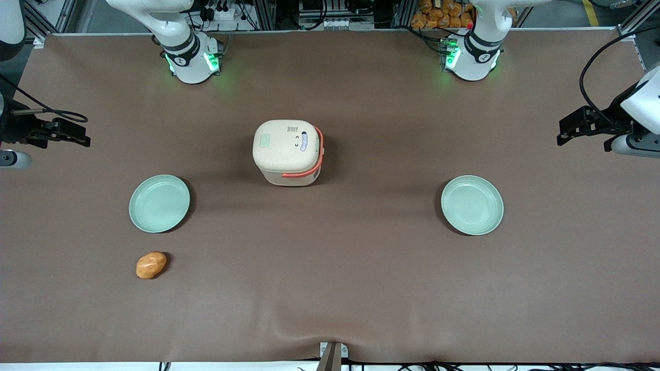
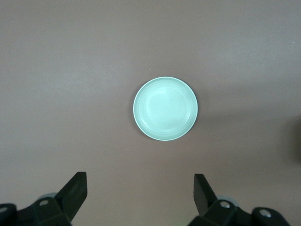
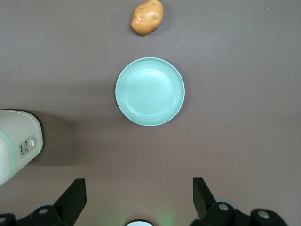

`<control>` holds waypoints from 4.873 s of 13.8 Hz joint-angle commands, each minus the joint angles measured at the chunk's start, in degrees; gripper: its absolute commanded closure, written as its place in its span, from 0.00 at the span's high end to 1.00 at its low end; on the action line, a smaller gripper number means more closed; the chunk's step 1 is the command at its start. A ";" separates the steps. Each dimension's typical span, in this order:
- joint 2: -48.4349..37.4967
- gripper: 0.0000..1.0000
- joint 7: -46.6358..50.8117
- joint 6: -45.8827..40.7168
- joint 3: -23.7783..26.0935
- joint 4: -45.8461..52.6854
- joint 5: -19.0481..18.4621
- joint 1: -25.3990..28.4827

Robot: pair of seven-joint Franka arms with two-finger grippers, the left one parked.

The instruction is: Press rice cooker button with right arm

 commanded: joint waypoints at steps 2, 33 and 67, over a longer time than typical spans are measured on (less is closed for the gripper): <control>-0.43 1.00 -0.28 -0.27 1.07 -0.26 -0.12 -1.07; 10.20 0.03 6.75 3.07 1.42 -6.50 19.82 24.85; 22.42 0.00 6.66 7.73 1.34 -6.59 20.35 31.37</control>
